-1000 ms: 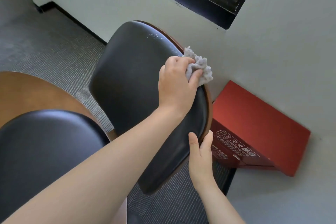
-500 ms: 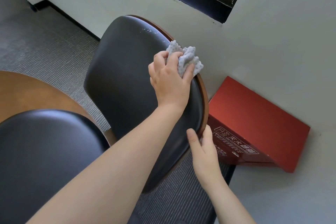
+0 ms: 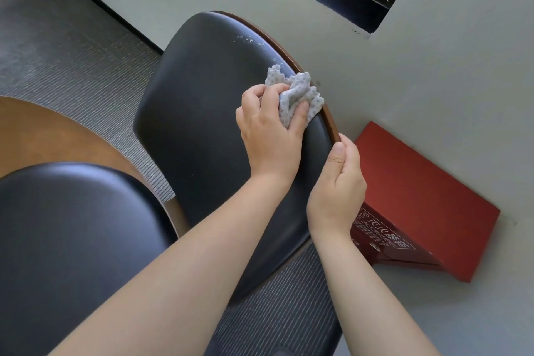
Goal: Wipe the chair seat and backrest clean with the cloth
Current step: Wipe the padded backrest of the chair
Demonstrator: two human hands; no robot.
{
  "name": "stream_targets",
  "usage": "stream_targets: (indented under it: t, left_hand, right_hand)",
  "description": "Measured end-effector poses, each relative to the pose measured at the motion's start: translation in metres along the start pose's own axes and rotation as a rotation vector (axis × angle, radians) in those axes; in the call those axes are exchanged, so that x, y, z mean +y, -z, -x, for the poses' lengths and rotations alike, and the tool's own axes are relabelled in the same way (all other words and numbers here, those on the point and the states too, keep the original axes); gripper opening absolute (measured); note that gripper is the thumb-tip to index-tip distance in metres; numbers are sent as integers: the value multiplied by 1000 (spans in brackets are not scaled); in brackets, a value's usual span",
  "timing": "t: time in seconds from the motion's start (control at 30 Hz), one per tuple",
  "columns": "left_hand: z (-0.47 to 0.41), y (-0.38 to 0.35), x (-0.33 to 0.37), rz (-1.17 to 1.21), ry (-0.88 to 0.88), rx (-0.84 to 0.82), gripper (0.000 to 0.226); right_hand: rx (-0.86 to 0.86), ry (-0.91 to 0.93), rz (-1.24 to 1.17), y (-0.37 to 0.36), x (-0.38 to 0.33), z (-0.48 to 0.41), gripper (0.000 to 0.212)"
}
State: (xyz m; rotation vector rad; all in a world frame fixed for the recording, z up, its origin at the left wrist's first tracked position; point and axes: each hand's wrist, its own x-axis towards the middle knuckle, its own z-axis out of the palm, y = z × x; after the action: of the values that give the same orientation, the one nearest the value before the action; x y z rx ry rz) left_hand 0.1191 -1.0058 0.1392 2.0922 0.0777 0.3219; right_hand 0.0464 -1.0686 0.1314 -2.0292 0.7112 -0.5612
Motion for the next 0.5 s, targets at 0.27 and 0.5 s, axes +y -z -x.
stream_targets:
  t: [0.27, 0.5]
  left_hand:
    - [14, 6, -26, 101, 107, 32, 36]
    - [25, 9, -56, 101, 213, 31, 38]
  right_hand:
    - [95, 67, 3, -5, 7, 1, 40]
    - [138, 98, -9, -8, 9, 1, 38]
